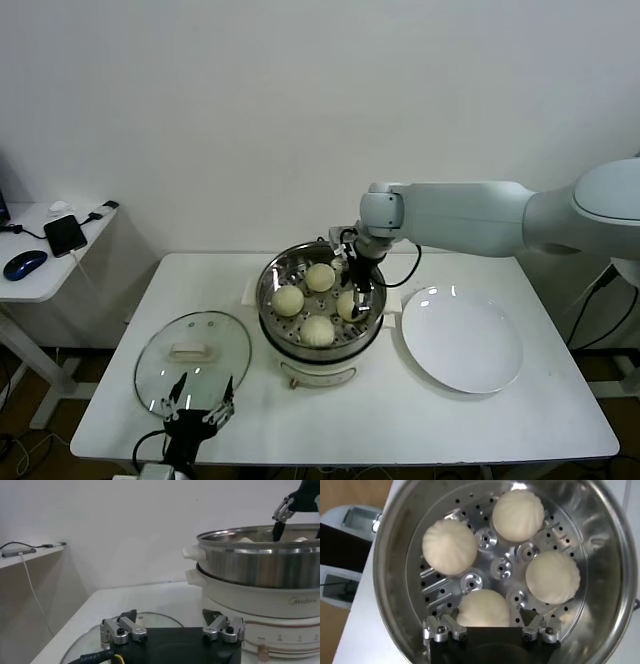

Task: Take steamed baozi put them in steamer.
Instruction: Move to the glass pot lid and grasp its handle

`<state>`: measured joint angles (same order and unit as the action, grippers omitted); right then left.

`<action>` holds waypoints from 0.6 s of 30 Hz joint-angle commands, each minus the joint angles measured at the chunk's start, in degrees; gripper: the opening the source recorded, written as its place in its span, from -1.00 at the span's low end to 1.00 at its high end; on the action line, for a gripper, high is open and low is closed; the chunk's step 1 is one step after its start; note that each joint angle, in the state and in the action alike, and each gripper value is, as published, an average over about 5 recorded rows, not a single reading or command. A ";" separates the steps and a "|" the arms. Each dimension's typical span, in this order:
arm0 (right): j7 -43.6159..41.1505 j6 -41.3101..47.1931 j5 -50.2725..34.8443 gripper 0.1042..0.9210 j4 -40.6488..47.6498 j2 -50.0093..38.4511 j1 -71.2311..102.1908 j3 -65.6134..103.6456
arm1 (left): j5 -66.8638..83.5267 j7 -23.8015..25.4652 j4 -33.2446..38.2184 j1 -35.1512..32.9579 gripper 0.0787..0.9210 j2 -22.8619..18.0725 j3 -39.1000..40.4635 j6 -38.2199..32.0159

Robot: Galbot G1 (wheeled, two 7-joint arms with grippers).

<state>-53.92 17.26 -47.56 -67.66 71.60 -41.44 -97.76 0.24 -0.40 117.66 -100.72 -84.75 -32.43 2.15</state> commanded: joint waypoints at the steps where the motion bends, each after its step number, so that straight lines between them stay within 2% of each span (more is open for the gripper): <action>1: -1.95 -4.52 -3.13 0.76 0.77 -6.19 -2.09 8.94 | -0.03 0.02 0.09 -0.02 0.77 0.07 0.00 0.02; 8: 28.49 -3.40 -0.88 0.76 -0.72 -18.22 11.10 36.16 | -0.12 0.01 0.87 -0.36 0.77 -0.16 0.39 0.19; 13: 39.82 -2.53 2.60 0.76 -5.75 -28.82 22.39 53.00 | 0.88 -0.62 1.18 0.07 0.77 -0.53 0.51 -1.27; 18: 48.10 -2.84 2.56 0.76 -12.70 -38.43 41.21 71.17 | -0.57 -1.07 0.86 0.85 0.77 -0.30 0.21 -3.81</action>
<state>-29.47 15.18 -46.82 -71.22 52.48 -27.26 -62.87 -0.15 -1.19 118.39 -99.86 -85.11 -32.40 -0.09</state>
